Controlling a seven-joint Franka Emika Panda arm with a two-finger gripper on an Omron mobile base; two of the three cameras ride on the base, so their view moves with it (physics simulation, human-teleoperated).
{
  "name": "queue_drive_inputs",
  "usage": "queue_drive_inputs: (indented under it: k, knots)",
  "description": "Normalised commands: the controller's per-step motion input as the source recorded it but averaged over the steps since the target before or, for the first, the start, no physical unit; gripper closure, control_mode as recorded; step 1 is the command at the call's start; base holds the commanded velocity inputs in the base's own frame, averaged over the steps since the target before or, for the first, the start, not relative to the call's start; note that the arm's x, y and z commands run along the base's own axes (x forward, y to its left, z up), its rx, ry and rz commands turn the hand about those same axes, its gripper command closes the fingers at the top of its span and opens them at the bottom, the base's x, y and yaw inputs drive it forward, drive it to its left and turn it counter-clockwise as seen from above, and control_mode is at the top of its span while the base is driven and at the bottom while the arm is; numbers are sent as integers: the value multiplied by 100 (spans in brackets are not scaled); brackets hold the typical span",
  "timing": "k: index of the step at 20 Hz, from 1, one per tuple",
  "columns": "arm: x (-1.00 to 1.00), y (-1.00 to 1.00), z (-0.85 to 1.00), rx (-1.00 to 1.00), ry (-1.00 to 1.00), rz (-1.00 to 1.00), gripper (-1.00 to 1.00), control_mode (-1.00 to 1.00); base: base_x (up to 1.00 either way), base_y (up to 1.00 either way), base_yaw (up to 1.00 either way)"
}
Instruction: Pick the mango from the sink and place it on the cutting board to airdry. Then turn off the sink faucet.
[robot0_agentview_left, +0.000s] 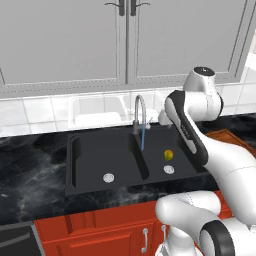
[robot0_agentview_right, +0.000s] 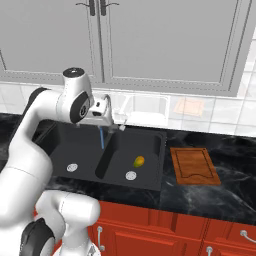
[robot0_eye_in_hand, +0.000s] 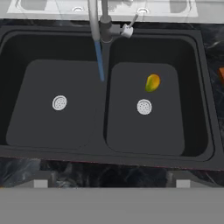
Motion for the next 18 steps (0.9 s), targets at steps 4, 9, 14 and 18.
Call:
queue_drive_inputs:
  k: [4, 9, 14, 18]
  knots:
    - [0, -10, -22, 0, -7, 0, -100, -100, 0, 0, 0]
    - [0, -9, -22, 0, -4, 0, -100, -100, 0, 0, 0]
    - [0, -15, -21, 0, 0, 0, -100, -100, 0, 0, 0]
    - [0, -20, -19, 0, 0, 0, -100, -100, 0, 0, 0]
